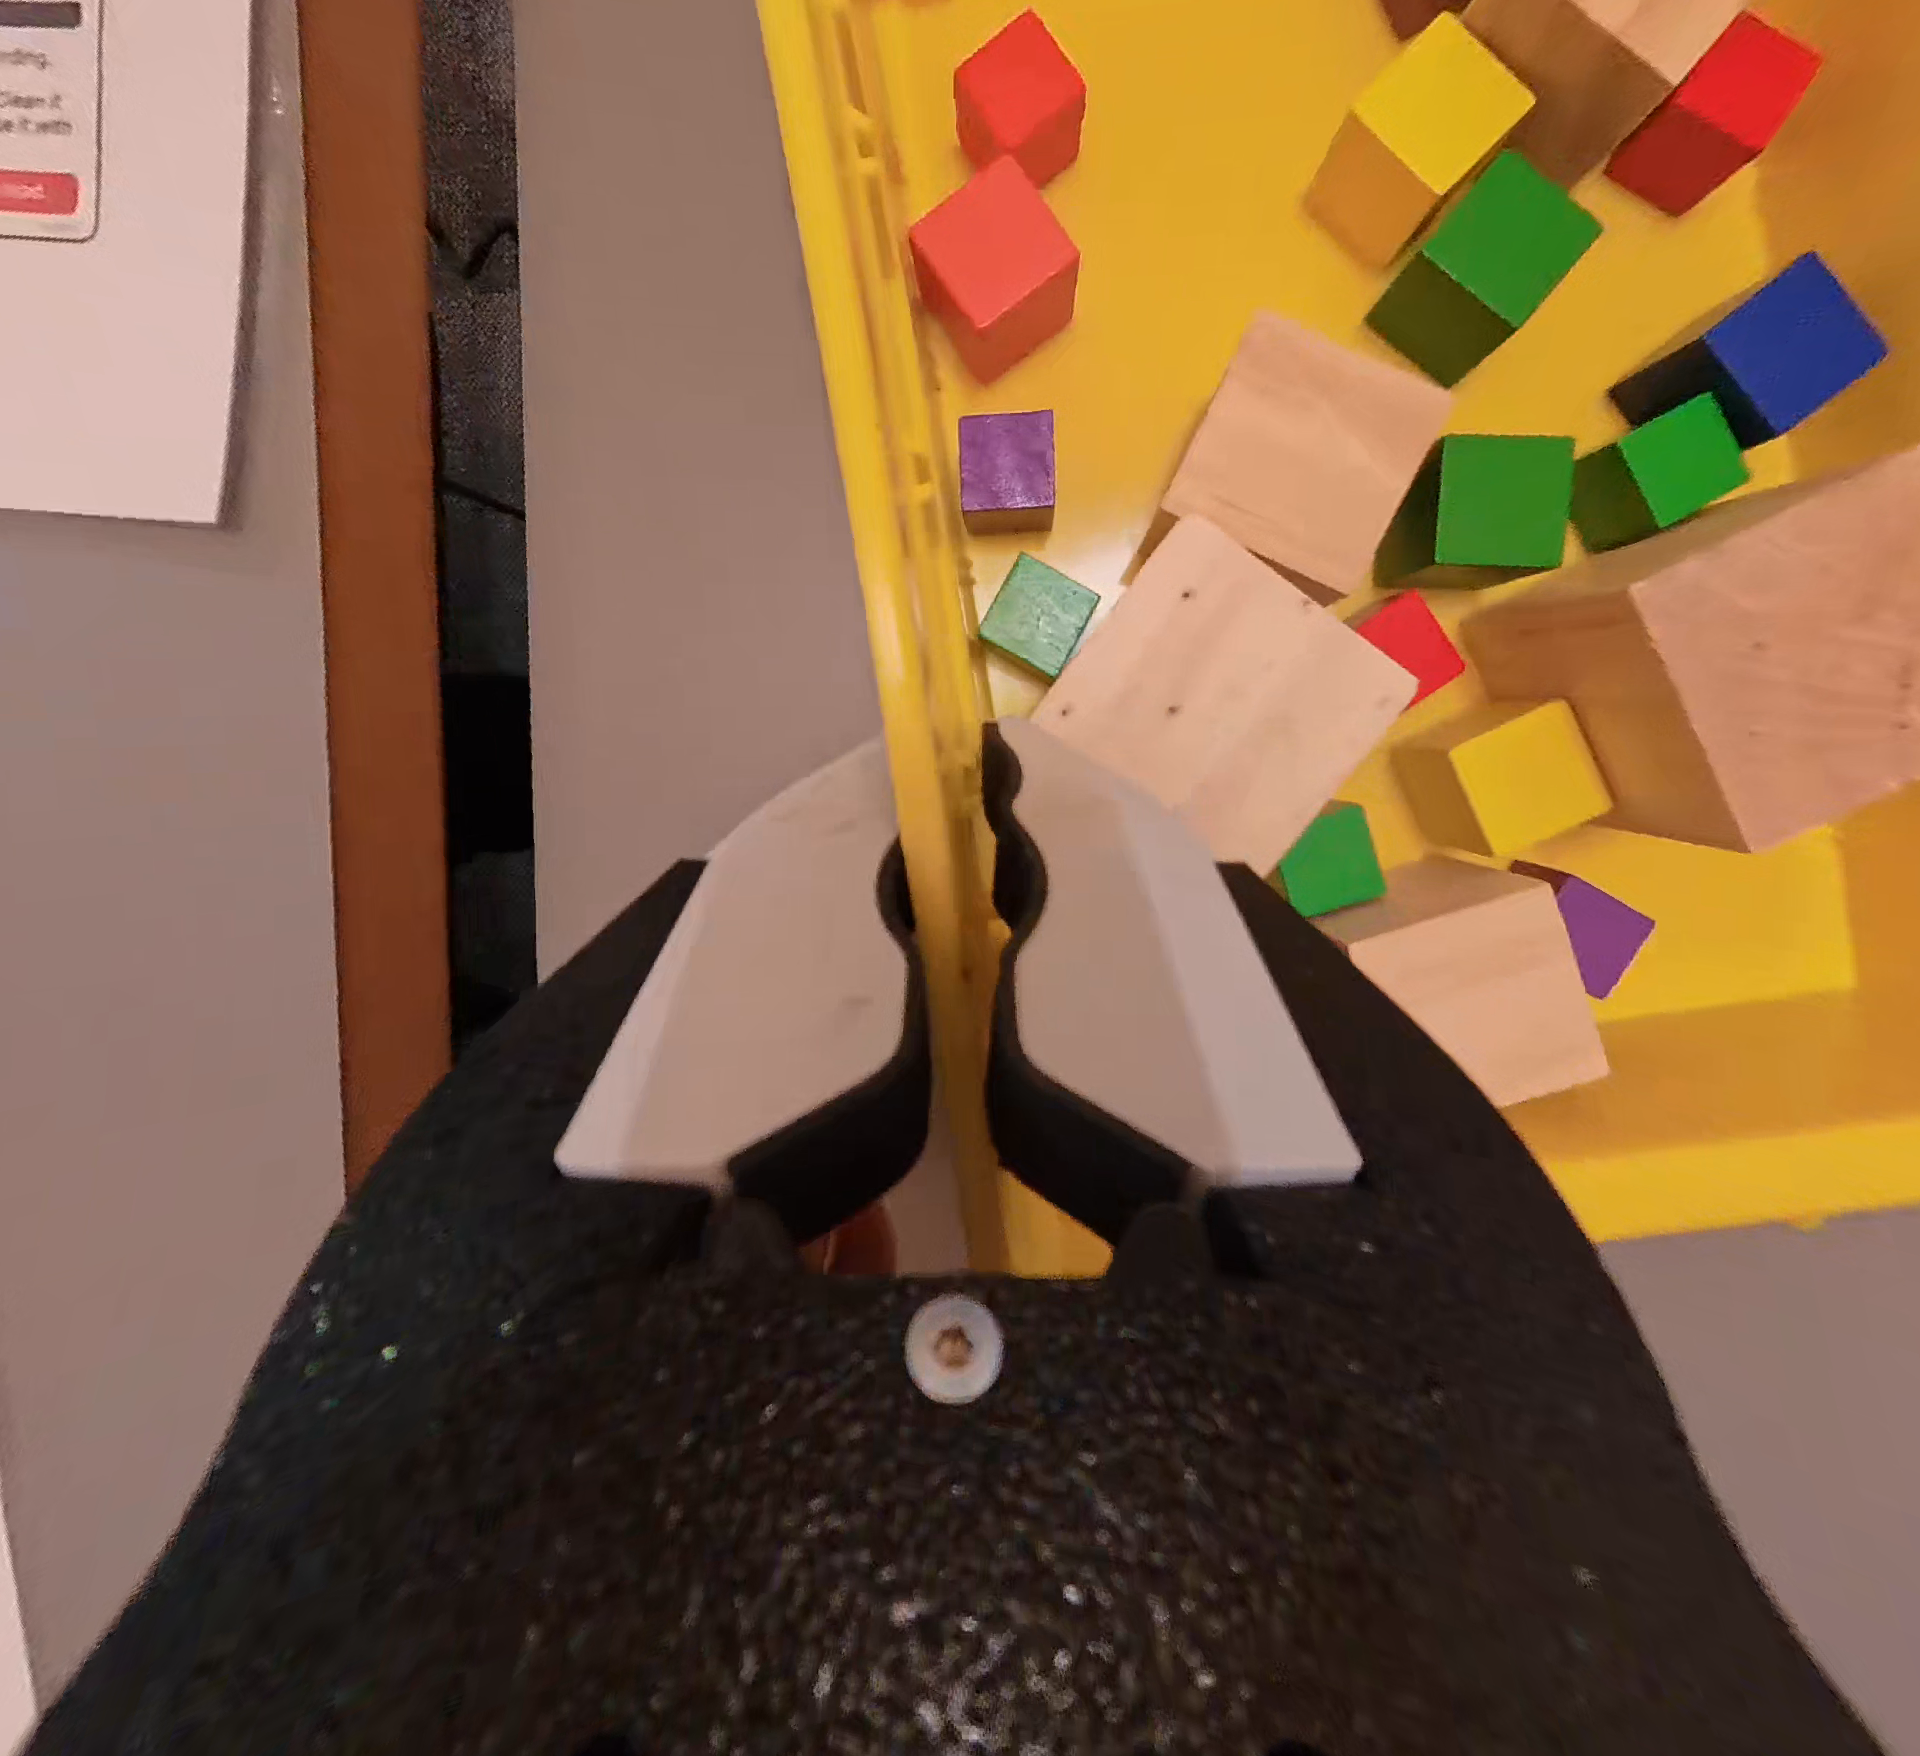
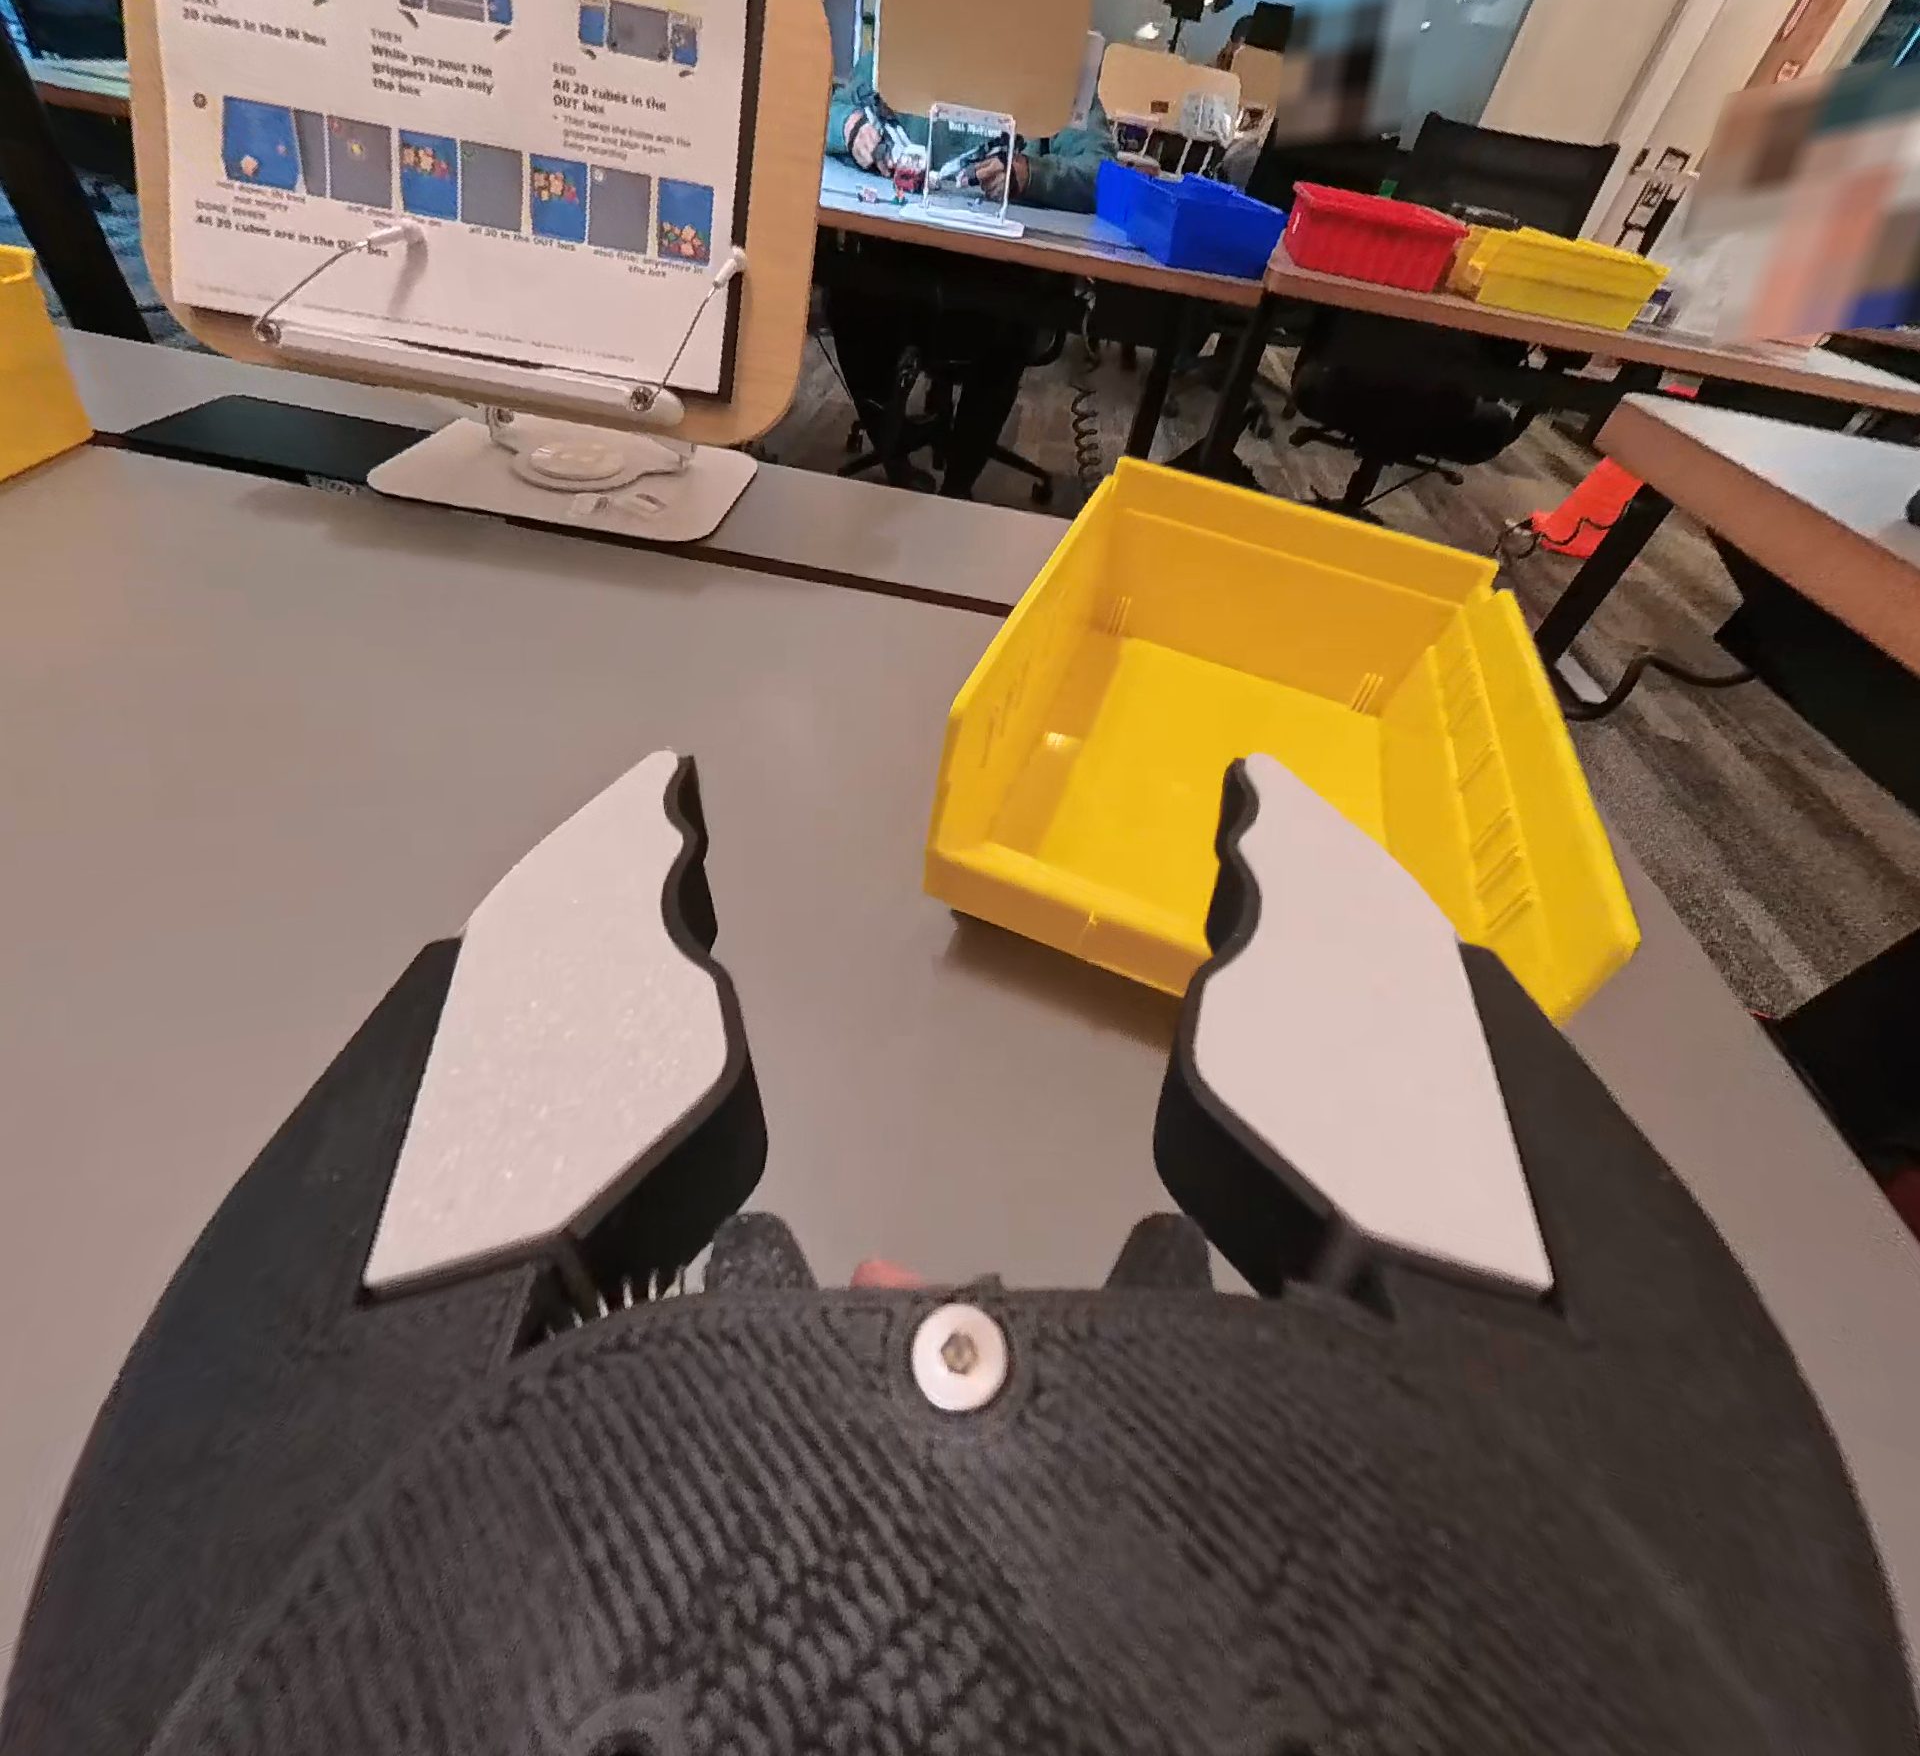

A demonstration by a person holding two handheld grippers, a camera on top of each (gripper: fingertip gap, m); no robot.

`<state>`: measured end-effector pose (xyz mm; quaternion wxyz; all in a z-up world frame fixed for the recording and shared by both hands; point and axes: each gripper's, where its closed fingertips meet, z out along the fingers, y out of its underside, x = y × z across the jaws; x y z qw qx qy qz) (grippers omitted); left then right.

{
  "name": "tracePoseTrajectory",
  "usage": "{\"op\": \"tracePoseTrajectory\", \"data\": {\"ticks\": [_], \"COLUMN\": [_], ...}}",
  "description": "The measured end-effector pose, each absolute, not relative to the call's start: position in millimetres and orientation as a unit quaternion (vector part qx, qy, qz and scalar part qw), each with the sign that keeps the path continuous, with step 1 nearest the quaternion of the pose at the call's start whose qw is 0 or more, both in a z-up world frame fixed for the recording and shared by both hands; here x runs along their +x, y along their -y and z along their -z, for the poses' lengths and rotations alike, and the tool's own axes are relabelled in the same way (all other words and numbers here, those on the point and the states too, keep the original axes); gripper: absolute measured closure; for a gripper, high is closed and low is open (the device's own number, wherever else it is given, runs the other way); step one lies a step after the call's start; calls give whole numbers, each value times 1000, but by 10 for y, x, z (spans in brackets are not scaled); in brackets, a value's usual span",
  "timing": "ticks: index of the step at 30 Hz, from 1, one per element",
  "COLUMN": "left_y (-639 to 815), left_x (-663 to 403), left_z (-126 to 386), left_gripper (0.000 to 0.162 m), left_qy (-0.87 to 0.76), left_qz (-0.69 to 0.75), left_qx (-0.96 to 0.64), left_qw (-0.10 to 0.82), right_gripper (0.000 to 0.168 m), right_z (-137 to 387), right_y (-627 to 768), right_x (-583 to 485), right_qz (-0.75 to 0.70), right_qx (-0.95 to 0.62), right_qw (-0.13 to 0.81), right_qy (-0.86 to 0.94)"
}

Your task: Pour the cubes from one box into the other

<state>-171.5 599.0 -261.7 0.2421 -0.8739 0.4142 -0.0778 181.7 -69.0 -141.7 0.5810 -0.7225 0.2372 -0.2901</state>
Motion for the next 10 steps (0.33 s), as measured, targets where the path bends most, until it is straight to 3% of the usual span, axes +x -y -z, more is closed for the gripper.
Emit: {"op": "tracePoseTrajectory", "data": {"ticks": [1, 10], "left_y": [-5938, -4795], "left_x": [-1717, -1641], "left_z": [2617, 2602], "left_gripper": [155, 149], "left_qy": [-417, -359], "left_qz": [74, 119], "left_qx": [-874, -906], "left_qw": [236, 189], "right_gripper": [74, 76], "right_z": [1449, 1696], "right_y": [680, -34], "right_x": [1805, 1409], "right_qz": [284, 162], "right_qx": [-726, -777], "right_qw": [579, 579], "right_qy": [-237, -187]}}
